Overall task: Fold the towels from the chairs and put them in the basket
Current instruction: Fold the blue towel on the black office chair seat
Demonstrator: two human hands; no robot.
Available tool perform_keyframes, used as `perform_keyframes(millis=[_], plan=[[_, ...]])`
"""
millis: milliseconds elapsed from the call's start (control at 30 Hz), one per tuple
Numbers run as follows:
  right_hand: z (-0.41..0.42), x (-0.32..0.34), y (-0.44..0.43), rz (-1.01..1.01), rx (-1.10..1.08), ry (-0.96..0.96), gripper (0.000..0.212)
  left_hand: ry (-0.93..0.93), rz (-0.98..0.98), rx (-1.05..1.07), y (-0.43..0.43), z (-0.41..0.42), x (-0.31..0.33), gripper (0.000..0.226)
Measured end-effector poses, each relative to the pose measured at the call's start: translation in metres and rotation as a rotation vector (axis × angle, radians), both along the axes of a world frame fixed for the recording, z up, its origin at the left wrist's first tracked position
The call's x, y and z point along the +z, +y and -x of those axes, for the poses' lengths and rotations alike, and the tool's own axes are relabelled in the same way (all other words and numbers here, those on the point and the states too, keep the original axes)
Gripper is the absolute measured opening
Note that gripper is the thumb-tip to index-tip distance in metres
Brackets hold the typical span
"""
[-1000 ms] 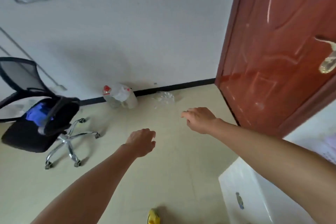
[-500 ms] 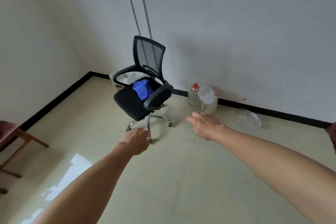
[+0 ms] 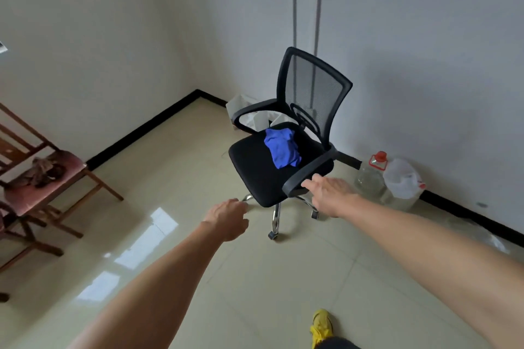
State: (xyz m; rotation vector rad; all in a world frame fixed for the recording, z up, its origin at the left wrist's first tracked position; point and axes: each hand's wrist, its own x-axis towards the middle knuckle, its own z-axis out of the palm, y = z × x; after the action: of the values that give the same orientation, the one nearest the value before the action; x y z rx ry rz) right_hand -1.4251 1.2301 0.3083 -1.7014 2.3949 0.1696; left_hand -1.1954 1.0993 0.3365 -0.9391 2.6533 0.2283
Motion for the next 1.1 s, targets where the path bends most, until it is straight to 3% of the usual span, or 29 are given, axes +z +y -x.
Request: perform_keyframes(millis=[133,333,567,800,1100], plan=[[0.031,-0.002,-0.086,-0.023,0.06,-0.012,0.045,0.062,-0.009,0.085,-0.07,0.02,0.007,0.03],[0.048,-0.024,-0.197,-0.064,0.098,-0.032,0.042,0.012,-0.066,0.134,-0.174,0.025,-0.011,0.036],[0.057,-0.082,-0.325,-0.109,-0.124,-0.142,0.047,-0.083,-0.141,-0.011,-0.336,0.042,-0.049,0.039],[0.056,-0.114,-0.357,-0.165,-0.426,-0.309,0.047,-0.146,-0.162,-0.161,-0.456,0.092,-0.059,0.037],[0.116,-0.172,-0.346,-0.149,-0.76,-0.373,0.036,-0.216,-0.328,-0.357,-0.493,0.213,-0.129,0.034]])
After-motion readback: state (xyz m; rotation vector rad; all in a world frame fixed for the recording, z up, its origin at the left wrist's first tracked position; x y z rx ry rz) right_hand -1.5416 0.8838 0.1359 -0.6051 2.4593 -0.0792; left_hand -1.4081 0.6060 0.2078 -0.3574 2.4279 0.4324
